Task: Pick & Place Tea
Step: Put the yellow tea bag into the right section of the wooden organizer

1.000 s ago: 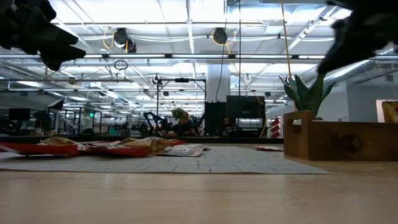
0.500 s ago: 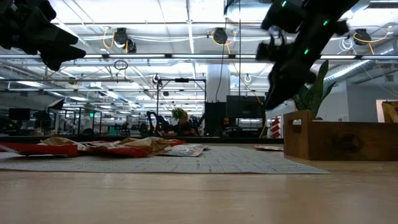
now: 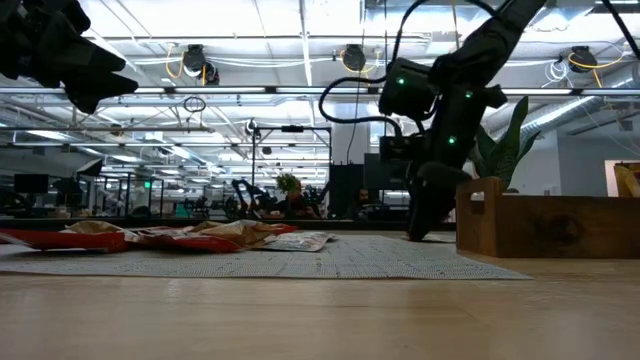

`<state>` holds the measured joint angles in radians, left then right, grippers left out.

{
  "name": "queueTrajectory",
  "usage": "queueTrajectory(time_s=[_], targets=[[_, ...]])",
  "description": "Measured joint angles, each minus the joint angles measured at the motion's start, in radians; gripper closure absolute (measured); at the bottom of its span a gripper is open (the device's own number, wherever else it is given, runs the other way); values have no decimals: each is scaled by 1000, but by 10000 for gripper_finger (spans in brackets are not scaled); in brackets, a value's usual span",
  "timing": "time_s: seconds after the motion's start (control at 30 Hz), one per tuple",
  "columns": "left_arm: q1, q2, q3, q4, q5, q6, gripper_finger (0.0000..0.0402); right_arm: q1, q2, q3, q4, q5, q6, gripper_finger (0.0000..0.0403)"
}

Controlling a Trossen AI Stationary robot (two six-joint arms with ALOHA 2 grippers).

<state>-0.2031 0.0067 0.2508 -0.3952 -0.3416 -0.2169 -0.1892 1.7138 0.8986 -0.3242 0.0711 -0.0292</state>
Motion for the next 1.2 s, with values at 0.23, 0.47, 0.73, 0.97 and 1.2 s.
queueTrajectory(time_s=[0.23,0.47,0.73,0.97,1.2], targets=[[0,0,0,1,0,0,178,-43,5,-2,-63,-125,53,201],[0,0,0,2,0,0,178,-46,5,-3,-62,-82,31,317],[0,0,0,3,0,0,178,-33,-3,-5,-9,-46,-43,401],[0,0,0,3,0,0,178,-3,-118,-10,-2,-13,-59,344],[0,0,0,3,0,0,179,4,-166,-16,-159,37,20,207]])
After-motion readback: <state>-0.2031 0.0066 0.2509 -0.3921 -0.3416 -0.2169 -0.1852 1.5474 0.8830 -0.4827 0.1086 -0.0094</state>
